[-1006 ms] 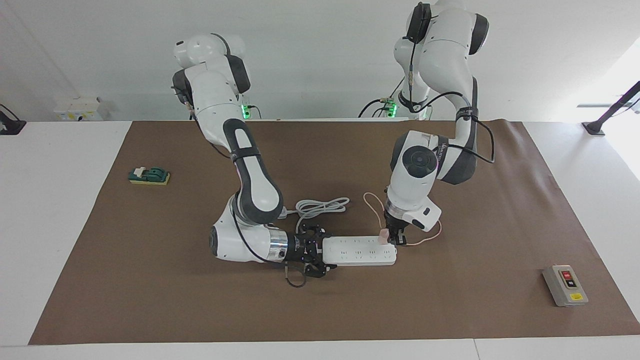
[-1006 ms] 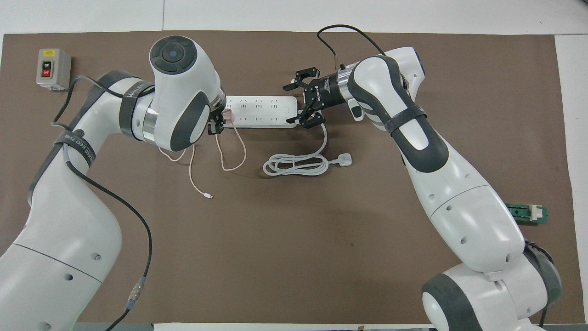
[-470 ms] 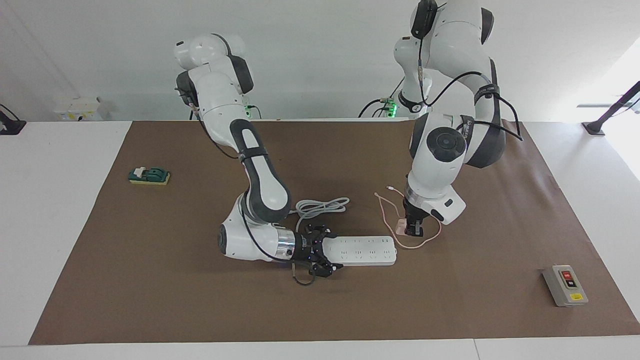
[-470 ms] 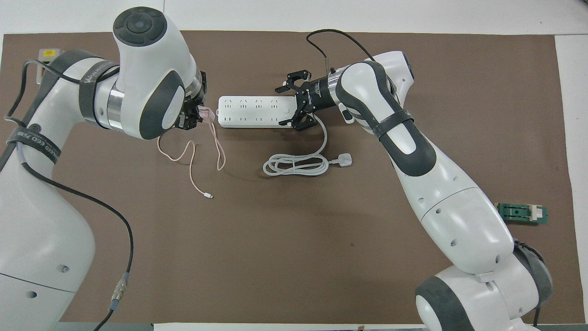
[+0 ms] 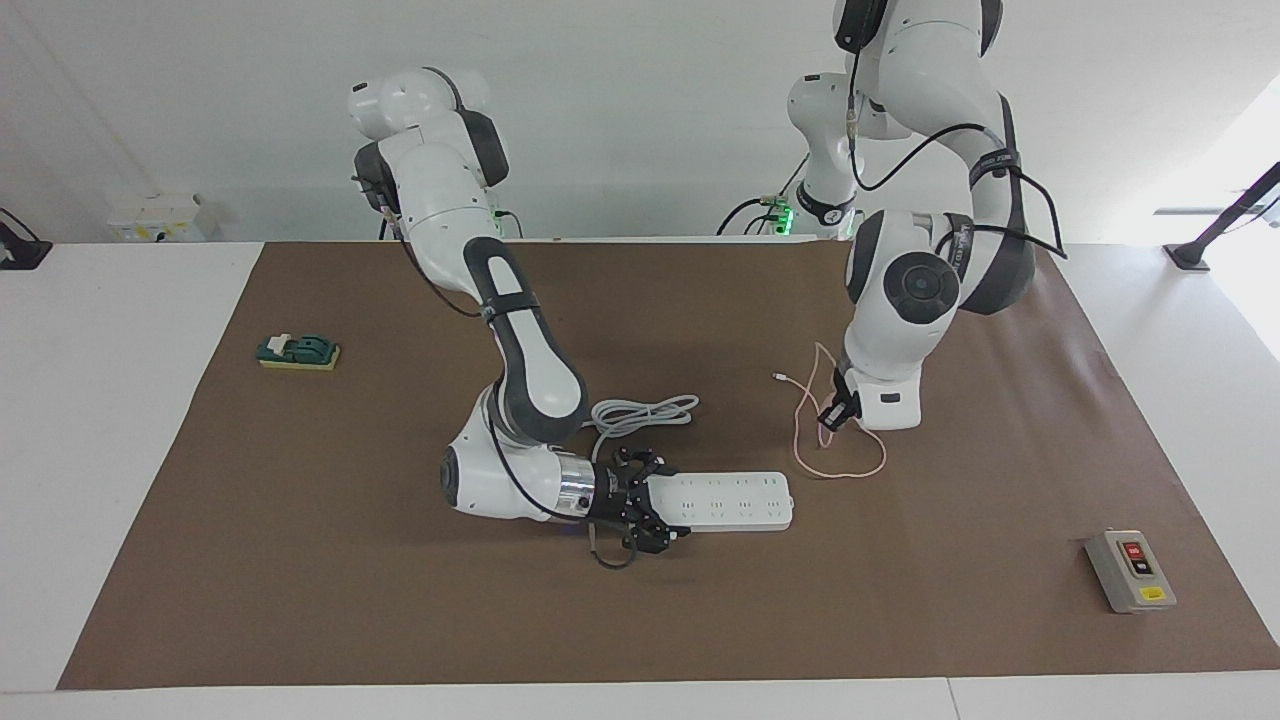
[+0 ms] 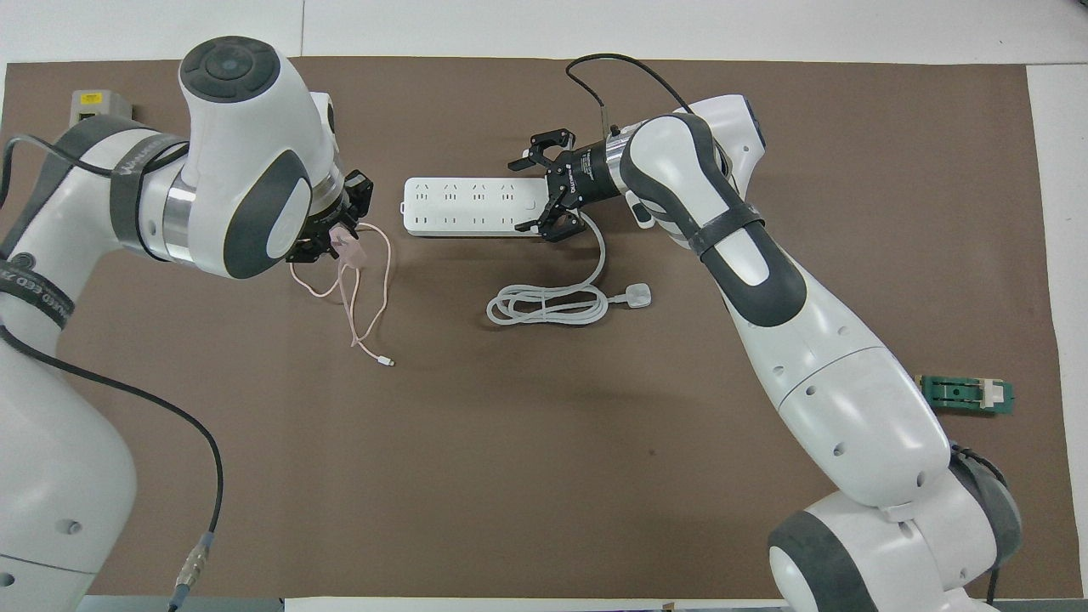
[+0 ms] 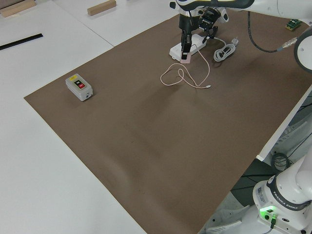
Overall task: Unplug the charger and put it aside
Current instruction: 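Carry the charger toward the robot and set it down with the left gripper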
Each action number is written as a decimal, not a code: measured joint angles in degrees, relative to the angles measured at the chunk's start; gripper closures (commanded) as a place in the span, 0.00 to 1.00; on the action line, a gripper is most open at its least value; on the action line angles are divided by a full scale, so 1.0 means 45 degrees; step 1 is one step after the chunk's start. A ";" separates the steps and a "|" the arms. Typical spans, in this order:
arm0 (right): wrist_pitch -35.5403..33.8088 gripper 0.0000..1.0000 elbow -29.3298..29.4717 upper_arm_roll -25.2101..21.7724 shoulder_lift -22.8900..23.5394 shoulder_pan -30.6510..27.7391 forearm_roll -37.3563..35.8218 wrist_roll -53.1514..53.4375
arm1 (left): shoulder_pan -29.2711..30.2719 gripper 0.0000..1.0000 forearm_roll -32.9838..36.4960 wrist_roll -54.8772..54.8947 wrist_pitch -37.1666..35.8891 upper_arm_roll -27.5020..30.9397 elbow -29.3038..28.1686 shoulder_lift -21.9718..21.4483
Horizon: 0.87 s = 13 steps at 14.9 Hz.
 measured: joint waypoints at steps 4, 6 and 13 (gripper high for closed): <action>0.0035 0.00 -0.0003 -0.0002 0.0008 0.0047 -0.0005 -0.0026 | 0.1091 1.00 -0.0014 0.4262 0.0624 0.0024 -0.2326 -0.1410; 0.0030 0.00 0.0052 -0.0015 -0.0039 0.0029 -0.0158 -0.0026 | 0.1644 1.00 -0.0015 0.5857 0.1861 0.0032 -0.3673 -0.2105; -0.1916 0.00 -0.0166 -0.1298 -0.2421 -0.0300 -0.2328 0.0649 | 0.2626 0.00 -0.0020 0.7628 0.5203 0.0023 -0.6536 -0.3269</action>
